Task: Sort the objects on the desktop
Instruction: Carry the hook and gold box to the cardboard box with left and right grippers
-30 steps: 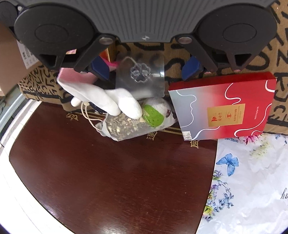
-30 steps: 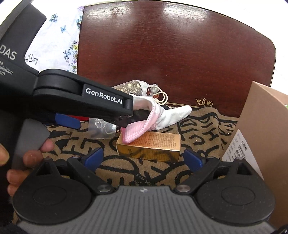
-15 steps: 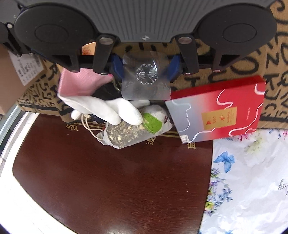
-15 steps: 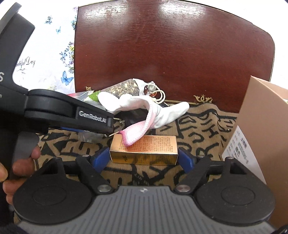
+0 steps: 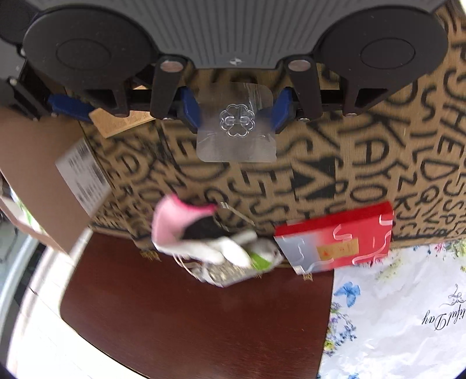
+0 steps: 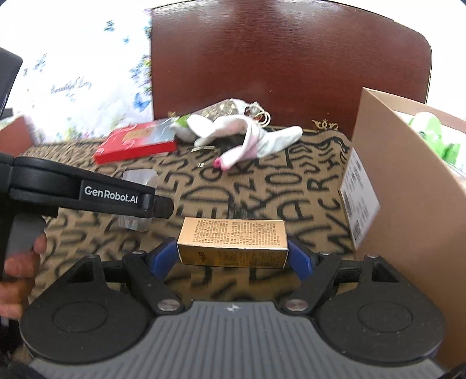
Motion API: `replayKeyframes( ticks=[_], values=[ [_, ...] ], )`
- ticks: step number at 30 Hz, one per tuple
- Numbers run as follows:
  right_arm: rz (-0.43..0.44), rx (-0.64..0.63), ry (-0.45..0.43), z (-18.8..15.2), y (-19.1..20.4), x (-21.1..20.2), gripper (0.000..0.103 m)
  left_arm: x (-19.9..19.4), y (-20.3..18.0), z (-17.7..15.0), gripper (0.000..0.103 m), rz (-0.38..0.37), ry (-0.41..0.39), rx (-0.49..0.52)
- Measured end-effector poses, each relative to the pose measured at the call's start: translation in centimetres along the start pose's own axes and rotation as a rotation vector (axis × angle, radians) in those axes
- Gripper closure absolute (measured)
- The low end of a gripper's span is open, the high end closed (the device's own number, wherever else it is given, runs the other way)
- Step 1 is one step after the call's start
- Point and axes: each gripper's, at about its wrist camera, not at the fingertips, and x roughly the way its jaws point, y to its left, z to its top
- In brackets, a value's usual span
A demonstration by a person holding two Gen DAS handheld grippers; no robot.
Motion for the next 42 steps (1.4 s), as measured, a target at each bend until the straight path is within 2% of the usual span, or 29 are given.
replayKeyframes(
  ticks=[7, 12, 16, 20, 24, 37, 39, 42],
  values=[
    [0.039, -0.039, 0.043, -2.9, 0.1, -4.0, 0.024, -2.9, -1.4, -3.4, 0.047, -0.026, 0.061, 0.066],
    [0.066, -0.051, 0.060, -4.4, 0.5, -6.2, 0.024, -4.3, -1.9, -4.9, 0.046, -0.035, 0.075, 0.061],
    [0.060, -0.053, 0.060, -4.8, 0.7, -6.4, 0.024, -3.7, -2.5, -5.0, 0.046, -0.005, 0.082, 0.063],
    [0.058, -0.050, 0.062, -4.8, 0.7, -6.5, 0.023, -3.4, -2.8, -4.9, 0.038, 0.000, 0.083, 0.070],
    [0.059, -0.050, 0.061, -4.9, 0.5, -6.6, 0.023, -3.5, -2.9, -5.0, 0.041, -0.003, 0.084, 0.083],
    [0.056, -0.045, 0.072, -4.8, 0.6, -6.3, 0.023, -3.5, -2.9, -5.3, 0.041, 0.004, 0.083, 0.103],
    [0.058, -0.047, 0.073, -4.9, 0.6, -6.3, 0.023, -3.4, -2.9, -5.3, 0.039, 0.003, 0.083, 0.104],
    [0.057, -0.048, 0.077, -4.9, 0.5, -6.1, 0.023, -3.5, -3.1, -5.6, 0.041, 0.009, 0.079, 0.121]
  ],
)
